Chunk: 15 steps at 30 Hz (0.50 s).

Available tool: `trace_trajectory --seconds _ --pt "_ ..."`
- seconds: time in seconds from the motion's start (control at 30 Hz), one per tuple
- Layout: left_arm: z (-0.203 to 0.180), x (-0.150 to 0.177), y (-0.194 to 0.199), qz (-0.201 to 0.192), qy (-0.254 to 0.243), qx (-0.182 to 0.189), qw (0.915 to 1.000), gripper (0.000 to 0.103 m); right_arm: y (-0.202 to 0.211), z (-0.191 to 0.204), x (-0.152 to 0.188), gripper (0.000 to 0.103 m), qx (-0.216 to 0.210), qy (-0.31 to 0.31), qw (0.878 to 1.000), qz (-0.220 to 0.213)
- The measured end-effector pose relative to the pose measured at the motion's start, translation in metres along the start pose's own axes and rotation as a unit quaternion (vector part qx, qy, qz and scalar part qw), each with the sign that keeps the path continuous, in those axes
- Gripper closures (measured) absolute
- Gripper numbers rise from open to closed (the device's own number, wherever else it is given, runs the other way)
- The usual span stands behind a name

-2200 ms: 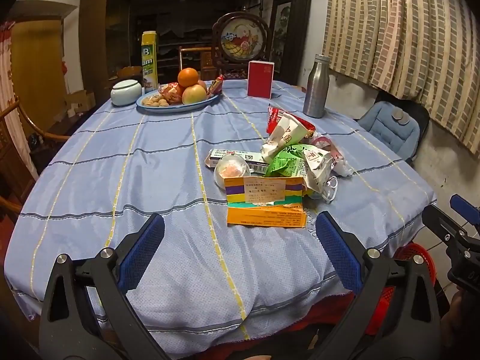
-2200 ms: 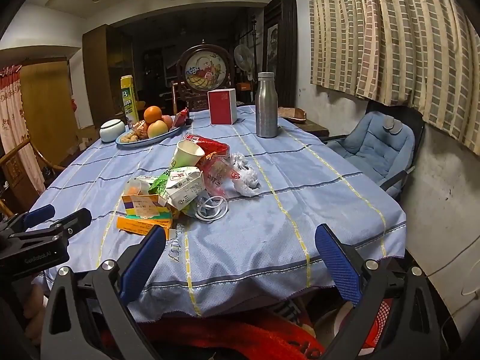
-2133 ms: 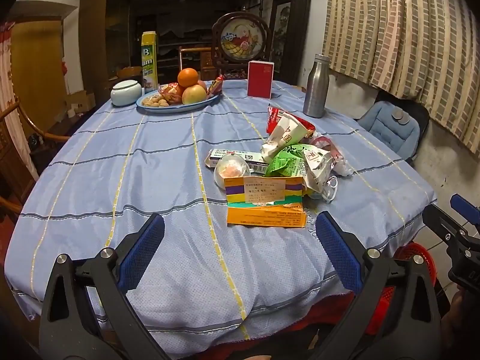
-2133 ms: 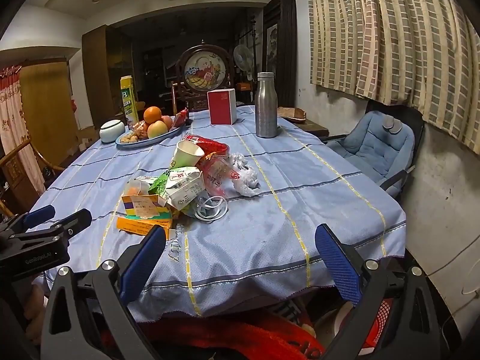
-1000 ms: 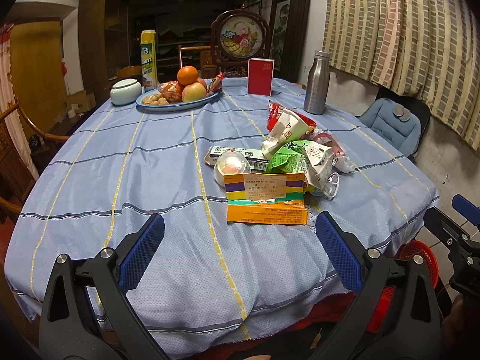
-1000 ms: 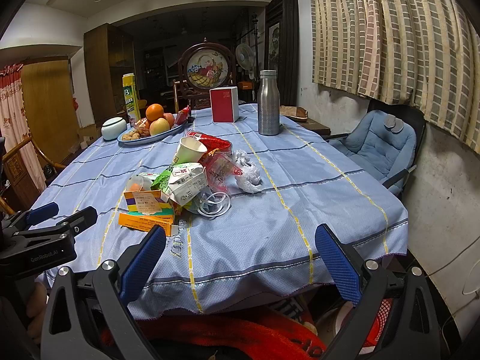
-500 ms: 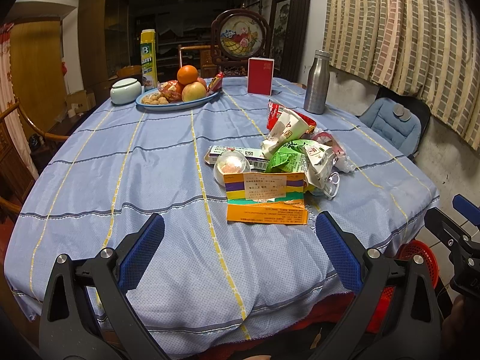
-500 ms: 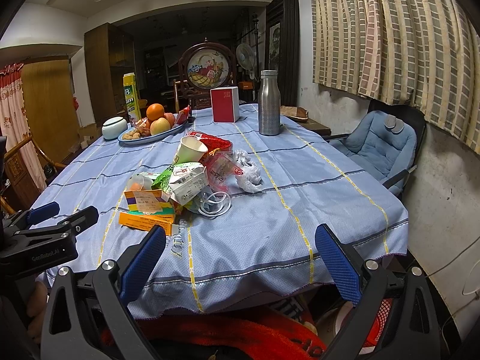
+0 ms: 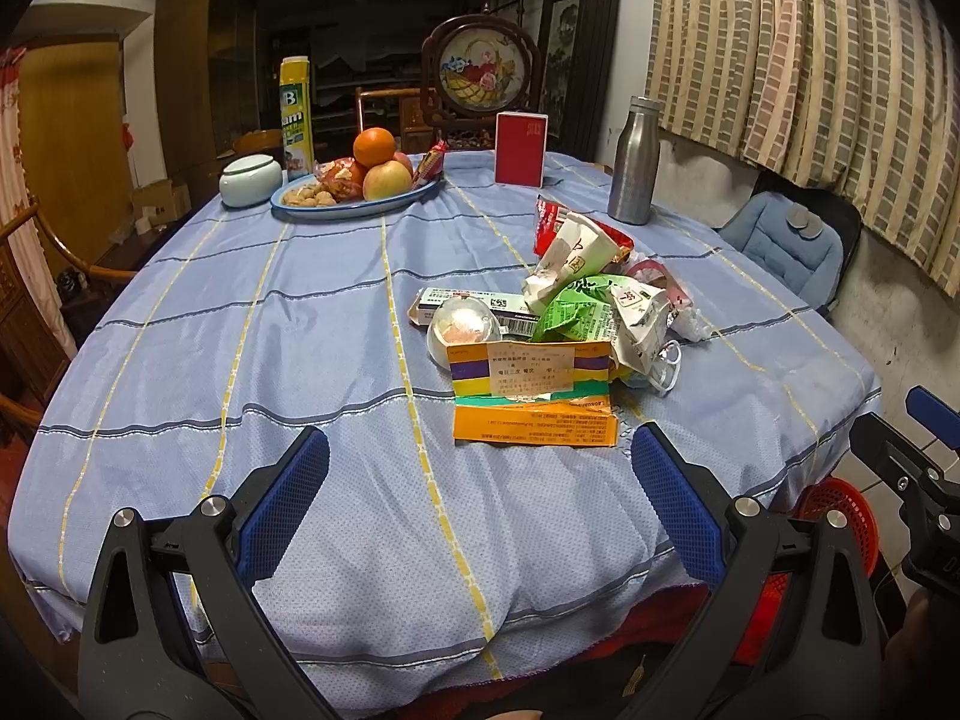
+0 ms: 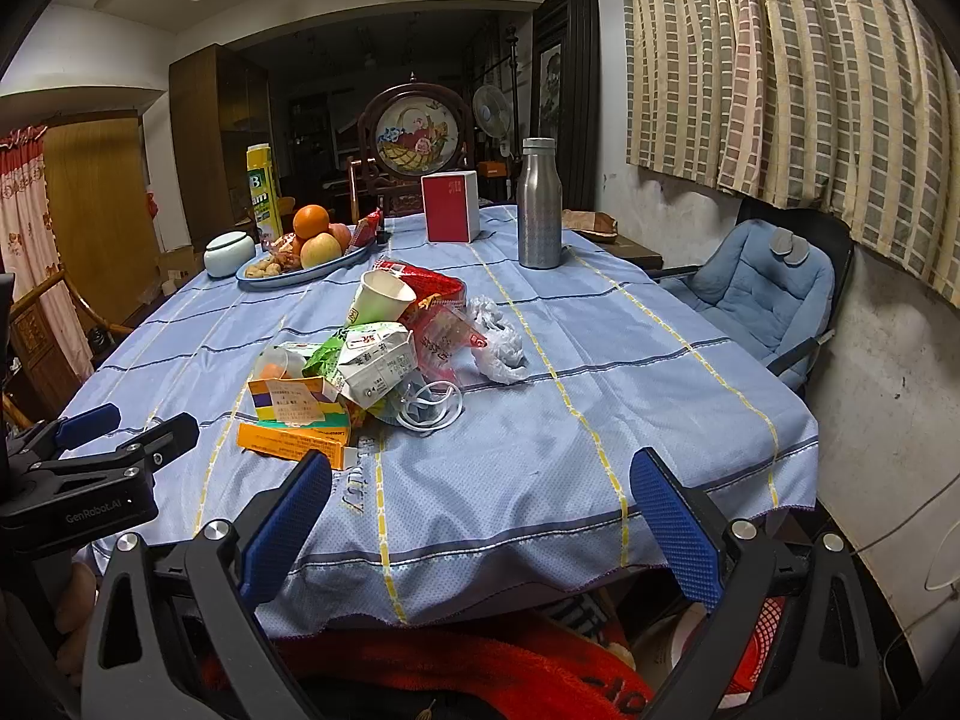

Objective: Collect trash
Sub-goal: 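Grasp the green-and-white milk carton with the right gripper and lift it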

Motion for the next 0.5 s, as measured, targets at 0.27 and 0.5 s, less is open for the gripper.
trace_trajectory --seconds 0.27,0.5 --pt "0.014 0.004 -0.012 0.007 0.008 0.000 0.9999 0.006 -0.014 0.000 0.012 0.005 -0.001 -0.007 1.000 -0.002" --pt "0.027 0.014 -0.034 0.038 0.016 0.005 0.9991 0.006 -0.036 -0.002 0.010 0.005 -0.045 -0.054 0.997 -0.014"
Point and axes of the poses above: each gripper's, at about its wrist camera, not at the fingertips, and y roughly against the way its jaws point, z to its left, x to its underside, the point moved 10 cm from there along -y, roughly the way its jaws point, and after that the axes turned 1 degree about -z, right-handed, at the moved point
